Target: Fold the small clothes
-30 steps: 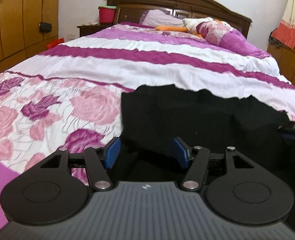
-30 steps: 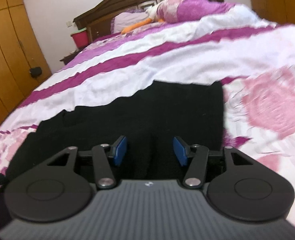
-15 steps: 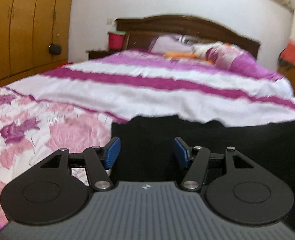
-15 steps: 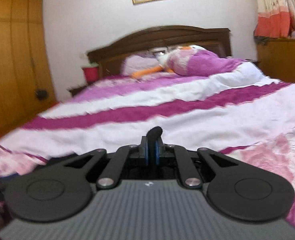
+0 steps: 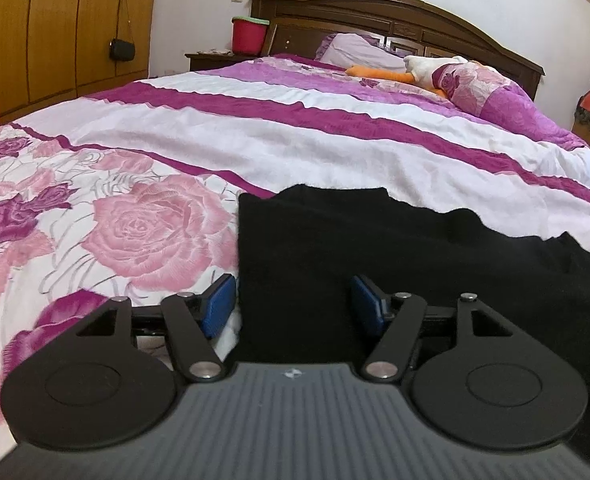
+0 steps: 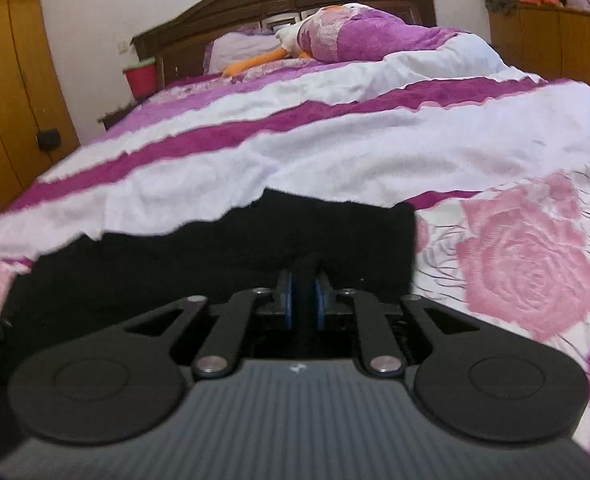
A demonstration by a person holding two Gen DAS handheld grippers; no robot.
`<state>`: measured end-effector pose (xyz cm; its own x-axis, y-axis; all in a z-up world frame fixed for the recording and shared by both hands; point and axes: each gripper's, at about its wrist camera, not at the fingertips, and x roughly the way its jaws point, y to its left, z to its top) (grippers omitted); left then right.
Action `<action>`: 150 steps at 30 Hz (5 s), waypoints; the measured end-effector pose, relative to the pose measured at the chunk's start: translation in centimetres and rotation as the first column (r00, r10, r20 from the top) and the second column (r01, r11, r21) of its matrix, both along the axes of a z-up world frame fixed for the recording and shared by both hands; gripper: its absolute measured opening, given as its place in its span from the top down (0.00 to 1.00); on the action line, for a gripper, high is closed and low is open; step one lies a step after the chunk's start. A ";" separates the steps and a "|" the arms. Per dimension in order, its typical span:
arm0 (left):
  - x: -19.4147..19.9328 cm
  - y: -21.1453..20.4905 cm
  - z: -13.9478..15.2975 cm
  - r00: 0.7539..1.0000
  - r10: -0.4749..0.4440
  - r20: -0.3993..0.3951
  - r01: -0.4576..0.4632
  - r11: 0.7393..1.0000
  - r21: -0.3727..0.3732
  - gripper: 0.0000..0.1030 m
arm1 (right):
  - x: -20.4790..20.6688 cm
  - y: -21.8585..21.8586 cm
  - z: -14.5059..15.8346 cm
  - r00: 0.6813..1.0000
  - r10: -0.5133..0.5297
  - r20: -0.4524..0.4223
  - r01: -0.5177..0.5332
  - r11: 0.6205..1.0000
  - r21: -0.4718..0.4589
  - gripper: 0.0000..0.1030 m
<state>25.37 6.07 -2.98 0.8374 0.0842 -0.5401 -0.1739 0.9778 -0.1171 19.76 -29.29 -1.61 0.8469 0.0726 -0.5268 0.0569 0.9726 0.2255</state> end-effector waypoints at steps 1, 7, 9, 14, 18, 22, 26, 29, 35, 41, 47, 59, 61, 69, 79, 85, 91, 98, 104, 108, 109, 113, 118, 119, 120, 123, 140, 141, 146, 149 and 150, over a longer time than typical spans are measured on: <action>-0.5 0.0 0.4 1.000 -0.005 0.001 0.005 1.000 0.003 0.32 | -0.7 -0.3 0.4 1.000 -0.001 0.001 0.001 1.000 0.011 0.85; -1.7 -0.2 0.2 0.999 -0.035 -0.022 0.037 0.995 0.090 0.32 | -3.4 -0.7 -0.3 0.997 0.026 -0.070 -0.028 0.999 -0.022 0.86; -1.4 0.0 -0.2 0.999 -0.035 -0.032 0.037 0.996 0.078 0.31 | -3.2 -0.9 -2.0 0.996 0.026 -0.082 -0.028 0.999 -0.025 0.90; -2.7 0.2 1.1 0.998 -0.037 -0.048 0.040 0.996 0.075 0.31 | -4.2 -1.3 -2.2 0.999 -0.012 -0.039 0.013 1.000 0.009 0.89; -5.9 1.0 2.8 0.997 -0.063 -0.050 0.066 0.996 0.063 0.31 | -6.5 -1.6 -0.6 0.999 -0.024 -0.038 0.026 0.999 0.041 0.82; -10.4 2.0 3.9 0.995 -0.084 -0.051 0.088 0.992 0.087 0.31 | -10.3 -1.7 0.7 1.000 -0.010 -0.022 0.011 0.998 0.063 0.60; -14.8 3.1 4.1 0.995 -0.073 -0.068 0.077 0.995 0.065 0.30 | -14.4 -1.2 1.0 1.000 0.011 -0.019 -0.011 1.000 0.006 0.57; -17.7 3.8 3.9 0.993 -0.078 -0.092 0.081 0.996 0.024 0.30 | -17.4 -0.8 0.8 0.999 0.027 -0.032 -0.029 0.999 -0.042 0.57; -22.0 3.6 3.1 0.984 -0.121 -0.133 0.123 0.992 0.008 0.30 | -22.1 -0.4 0.2 0.997 0.062 -0.054 -0.065 0.996 -0.059 0.57; -24.8 3.0 1.9 0.970 -0.170 -0.174 0.167 0.985 -0.032 0.30 | -25.2 -0.2 -0.8 0.995 0.069 -0.078 -0.075 0.994 -0.074 0.57; -27.2 2.6 0.5 0.956 -0.204 -0.212 0.198 0.979 -0.050 0.30 | -27.0 -0.4 -1.8 0.990 0.077 -0.116 -0.083 0.995 -0.052 0.57; -29.2 1.5 -0.2 0.924 -0.333 -0.186 0.321 0.942 -0.095 0.31 | -28.6 -0.3 -4.1 0.984 0.122 -0.128 -0.121 0.993 0.016 0.49; -29.3 1.1 -0.3 0.916 -0.357 -0.182 0.345 0.934 -0.096 0.31 | -28.7 -0.2 -4.2 0.981 0.143 -0.128 -0.142 0.990 0.015 0.46; -28.1 0.8 -1.3 0.913 -0.360 -0.190 0.347 0.933 -0.097 0.31 | -29.1 -0.2 -4.3 0.976 0.186 -0.115 -0.183 0.983 0.036 0.45; -29.3 0.5 -1.2 0.901 -0.403 -0.161 0.382 0.912 -0.146 0.50 | -30.0 -0.4 -4.9 0.978 0.198 -0.062 -0.196 0.980 0.034 0.45; -28.8 0.8 -1.8 0.904 -0.403 -0.139 0.373 0.906 -0.200 0.61 | -30.4 -0.1 -4.9 0.979 0.200 -0.045 -0.198 0.980 0.036 0.54; -28.8 1.7 -1.5 0.910 -0.400 -0.107 0.355 0.887 -0.294 0.92 | -30.3 -0.7 -4.6 0.981 0.193 -0.022 -0.189 0.975 0.118 0.89; -29.5 1.9 1.7 0.916 -0.401 0.017 0.382 0.857 -0.346 0.93 | -30.2 -1.6 -2.4 0.980 0.182 0.084 -0.196 0.958 0.211 0.90; -29.2 2.1 4.2 0.926 -0.362 0.107 0.376 0.859 -0.348 0.93 | -29.6 -1.9 -0.1 0.971 0.160 0.179 -0.200 0.953 0.229 0.90; -27.8 2.7 6.0 0.933 -0.326 0.154 0.360 0.867 -0.346 0.93 | -28.2 -2.0 1.9 0.958 0.162 0.235 -0.216 0.951 0.221 0.90; -27.5 2.8 6.4 0.933 -0.319 0.168 0.359 0.867 -0.347 0.93 | -27.8 -2.0 2.5 0.953 0.163 0.256 -0.221 0.951 0.218 0.90; -26.0 2.6 8.4 0.930 -0.295 0.221 0.356 0.873 -0.332 0.93 | -26.3 -1.7 4.4 0.934 0.149 0.324 -0.222 0.954 0.202 0.90; -23.8 2.0 10.9 0.929 -0.240 0.282 0.326 0.892 -0.315 0.93 | -23.9 -1.5 6.4 0.917 0.102 0.385 -0.191 0.961 0.200 0.90; -23.4 1.9 11.3 0.929 -0.230 0.291 0.319 0.895 -0.312 0.93 | -23.5 -1.4 6.7 0.915 0.090 0.394 -0.181 0.963 0.200 0.90; -22.8 1.6 11.8 0.928 -0.219 0.300 0.311 0.901 -0.303 0.93 | -22.9 -1.3 7.0 0.912 0.079 0.402 -0.173 0.964 0.202 0.90; -21.0 1.1 12.9 0.931 -0.195 0.308 0.288 0.911 -0.294 0.93 | -21.2 -1.4 7.6 0.906 0.047 0.420 -0.149 0.965 0.215 0.90; -8.1 -1.2 12.9 0.967 -0.022 0.252 0.102 0.946 -0.309 0.94 | -10.7 -1.3 7.6 0.882 -0.102 0.460 0.007 0.979 0.204 0.90; -7.2 -1.2 12.5 0.970 -0.021 0.244 0.098 0.946 -0.308 0.94 | -9.9 -1.3 7.3 0.885 -0.104 0.455 0.011 0.979 0.202 0.90; -3.2 -1.0 10.8 0.976 -0.003 0.217 0.069 0.953 -0.295 0.94 | -6.3 -1.1 6.2 0.895 -0.103 0.434 0.040 0.987 0.153 0.90; -0.4 -1.4 9.5 0.981 0.003 0.195 0.050 0.963 -0.265 0.94 | -4.1 -1.0 5.3 0.902 -0.103 0.419 0.051 0.990 0.134 0.90; 0.5 -1.6 8.8 0.983 0.002 0.182 0.045 0.966 -0.254 0.94 | -3.3 -0.8 4.9 0.906 -0.102 0.411 0.054 0.991 0.126 0.90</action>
